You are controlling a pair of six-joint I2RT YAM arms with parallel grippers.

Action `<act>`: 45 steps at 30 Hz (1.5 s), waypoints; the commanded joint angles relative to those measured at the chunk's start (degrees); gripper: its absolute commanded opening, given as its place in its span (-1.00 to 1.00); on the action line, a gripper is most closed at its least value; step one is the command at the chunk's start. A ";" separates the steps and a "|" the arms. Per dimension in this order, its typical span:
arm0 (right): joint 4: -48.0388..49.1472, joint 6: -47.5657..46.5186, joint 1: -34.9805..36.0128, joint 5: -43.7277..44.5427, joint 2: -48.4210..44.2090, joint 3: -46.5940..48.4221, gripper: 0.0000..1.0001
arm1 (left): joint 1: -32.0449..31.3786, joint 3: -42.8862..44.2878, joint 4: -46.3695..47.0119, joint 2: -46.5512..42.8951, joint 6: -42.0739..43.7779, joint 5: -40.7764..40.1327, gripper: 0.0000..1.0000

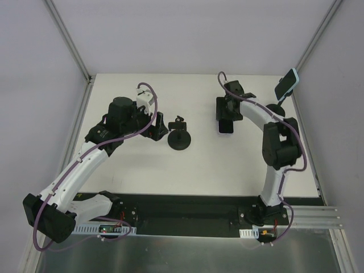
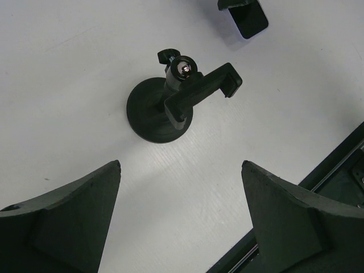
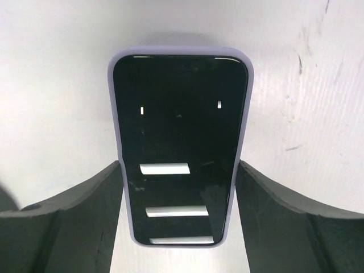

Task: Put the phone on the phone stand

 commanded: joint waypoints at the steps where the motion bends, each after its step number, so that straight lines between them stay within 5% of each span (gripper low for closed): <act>1: 31.63 0.31 1.02 -3.25 -17.36 -17.83 -0.99 | -0.57 -0.07 1.57 -0.83 -0.04 0.37 0.71; 10: 54.34 -2.93 9.88 -0.20 -39.33 -43.24 -0.99 | -0.57 -0.50 6.74 -1.62 -3.46 12.11 0.72; 18: 49.43 -6.80 23.69 5.60 -58.68 -48.72 -0.99 | -0.57 4.94 13.96 2.85 -22.17 20.76 0.62; 30: 42.48 -10.32 38.90 10.97 -66.60 -46.17 -0.99 | -12.34 10.74 15.37 8.92 -20.17 12.51 0.71; 35: 42.04 -10.94 41.98 12.46 -69.59 -47.05 -0.99 | -13.40 12.59 15.37 12.87 -21.13 12.14 0.17; 40: 40.38 -11.90 44.62 15.19 -71.08 -46.61 -0.99 | -14.63 14.17 14.85 16.13 -21.40 13.11 -0.12; 43: 38.80 -11.73 45.15 15.19 -71.61 -46.35 -0.99 | -15.07 15.57 13.71 17.36 -19.65 13.20 -0.46; 44: 38.01 -11.47 45.15 15.19 -71.53 -46.00 -0.99 | -15.07 15.84 13.27 17.28 -18.94 12.59 -0.85; 45: 37.04 -10.59 45.15 15.19 -71.35 -45.73 -0.76 | -15.07 16.28 12.39 17.19 -17.89 11.97 -0.97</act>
